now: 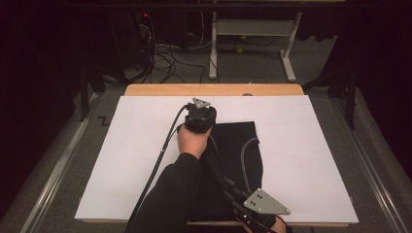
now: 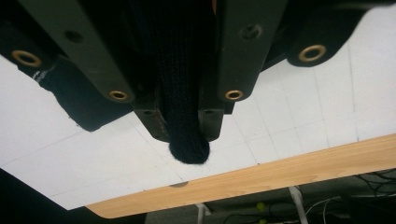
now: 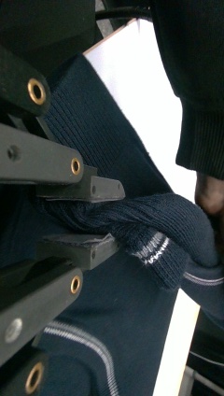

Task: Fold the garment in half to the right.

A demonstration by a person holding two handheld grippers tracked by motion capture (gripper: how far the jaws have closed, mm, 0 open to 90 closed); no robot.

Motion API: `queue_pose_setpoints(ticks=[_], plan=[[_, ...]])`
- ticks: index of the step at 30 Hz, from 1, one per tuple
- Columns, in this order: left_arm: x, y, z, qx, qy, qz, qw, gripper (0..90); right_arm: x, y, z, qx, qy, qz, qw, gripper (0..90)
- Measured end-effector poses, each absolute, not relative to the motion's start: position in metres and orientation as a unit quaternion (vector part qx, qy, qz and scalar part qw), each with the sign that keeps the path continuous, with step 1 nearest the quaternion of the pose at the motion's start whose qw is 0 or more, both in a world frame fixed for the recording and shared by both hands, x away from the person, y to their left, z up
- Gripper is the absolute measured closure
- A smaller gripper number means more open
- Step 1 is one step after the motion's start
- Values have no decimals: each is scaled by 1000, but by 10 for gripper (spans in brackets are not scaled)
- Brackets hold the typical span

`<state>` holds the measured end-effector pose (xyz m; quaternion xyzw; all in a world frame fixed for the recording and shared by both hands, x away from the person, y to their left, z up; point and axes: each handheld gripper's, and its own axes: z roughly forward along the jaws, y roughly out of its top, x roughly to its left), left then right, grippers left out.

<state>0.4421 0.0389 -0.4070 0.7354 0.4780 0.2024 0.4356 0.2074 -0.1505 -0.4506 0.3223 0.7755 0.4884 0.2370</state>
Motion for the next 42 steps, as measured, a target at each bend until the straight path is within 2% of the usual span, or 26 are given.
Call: queue_pose_setpoints(ticks=[23,36,39,42], plan=[[446,7,-418,748,462,179,442,725,205,-177,-463,351,776,473,226,751],[445,-24,-423,761,441,168,445,722,200,-188,-467,364,777,465,219,729],[445,-29,-424,762,437,166,447,689,199,-190,-467,368,776,464,217,699],[445,-32,-423,762,433,160,455,604,197,-194,-465,373,772,468,214,629]])
